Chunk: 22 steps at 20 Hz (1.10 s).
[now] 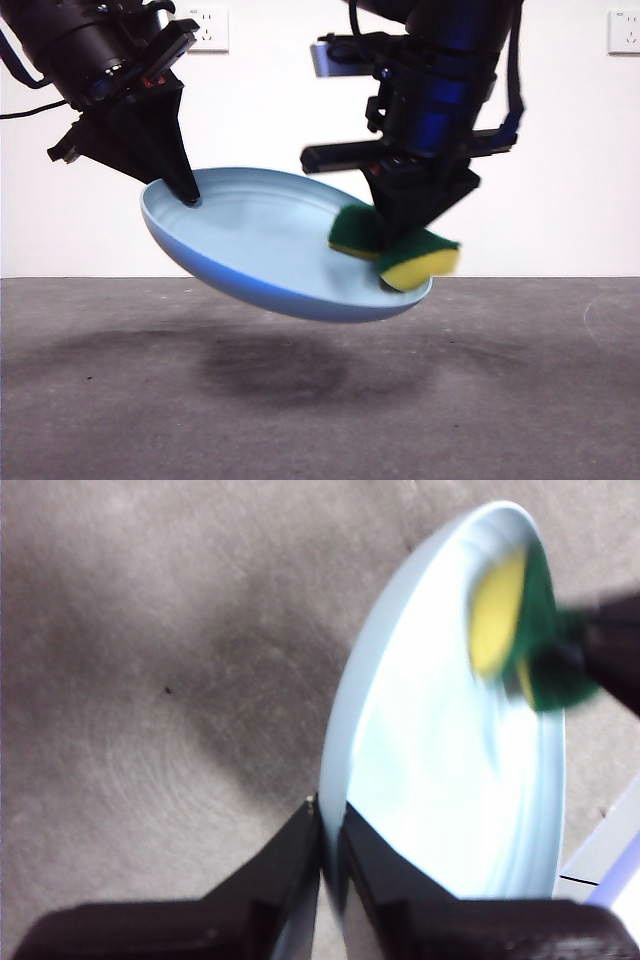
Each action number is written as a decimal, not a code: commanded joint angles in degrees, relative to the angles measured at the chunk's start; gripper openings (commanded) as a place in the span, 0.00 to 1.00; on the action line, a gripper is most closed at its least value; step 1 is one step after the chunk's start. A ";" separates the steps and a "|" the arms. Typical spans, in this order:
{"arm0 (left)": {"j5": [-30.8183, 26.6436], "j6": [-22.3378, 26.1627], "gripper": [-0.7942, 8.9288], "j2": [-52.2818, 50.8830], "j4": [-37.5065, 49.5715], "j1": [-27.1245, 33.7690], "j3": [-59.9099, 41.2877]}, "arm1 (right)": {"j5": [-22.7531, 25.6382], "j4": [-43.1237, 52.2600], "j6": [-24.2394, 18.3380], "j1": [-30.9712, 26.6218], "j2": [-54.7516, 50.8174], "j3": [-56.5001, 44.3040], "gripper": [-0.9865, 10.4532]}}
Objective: Pick up the plate,pick up the cloth,clean the plate with the cloth
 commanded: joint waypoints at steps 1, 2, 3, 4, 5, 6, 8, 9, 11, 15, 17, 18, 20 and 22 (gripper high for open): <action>5.38 1.75 0.07 -0.02 -0.57 -0.72 0.28 | -7.34 6.88 1.51 -0.70 1.11 -0.83 0.08; 5.33 1.75 0.07 -0.02 -0.39 -0.70 0.28 | -10.36 8.59 1.88 -0.70 1.11 -0.83 0.08; 5.25 1.73 0.07 -0.02 -0.13 -0.70 0.28 | -13.79 10.32 2.60 -0.70 1.11 -0.83 0.08; 5.25 1.70 0.07 -0.02 0.17 -0.70 0.28 | -16.83 11.69 3.26 -0.68 1.11 -0.83 0.08; 5.25 1.68 0.07 -0.02 1.01 -0.70 0.28 | -22.25 13.40 4.09 -0.37 1.11 -0.83 0.08; 5.25 1.60 0.07 -0.02 1.81 -0.70 0.28 | -25.79 14.16 4.50 0.28 1.14 -0.83 0.08; 4.85 1.16 0.07 -0.02 3.65 -0.63 0.28 | -28.41 13.90 4.92 2.69 1.14 -0.83 0.08; 4.79 1.07 0.07 -0.02 4.55 -0.55 0.28 | -28.41 13.03 4.90 4.07 1.14 -0.83 0.08; 4.76 -0.11 0.07 -0.02 5.99 -0.55 0.28 | -28.39 9.92 4.68 5.95 1.14 -0.83 0.08; 3.48 -0.02 0.07 -0.02 6.51 -0.55 0.28 | -21.57 -1.86 1.86 7.34 1.14 -0.83 0.08; -3.13 0.37 0.07 -0.02 5.90 -0.55 0.28 | -9.84 -7.67 1.70 7.06 1.14 -0.83 0.08; -7.89 0.52 0.07 0.04 5.64 -0.55 0.28 | -3.41 -9.60 1.73 6.75 1.09 -0.83 0.08; -16.04 1.95 0.07 0.35 5.40 -0.55 0.28 | 3.50 -11.80 1.73 6.32 0.37 -0.83 0.08; -20.09 3.08 0.07 0.85 5.46 -0.09 0.28 | 4.13 -12.28 1.75 6.05 -1.18 -0.83 0.08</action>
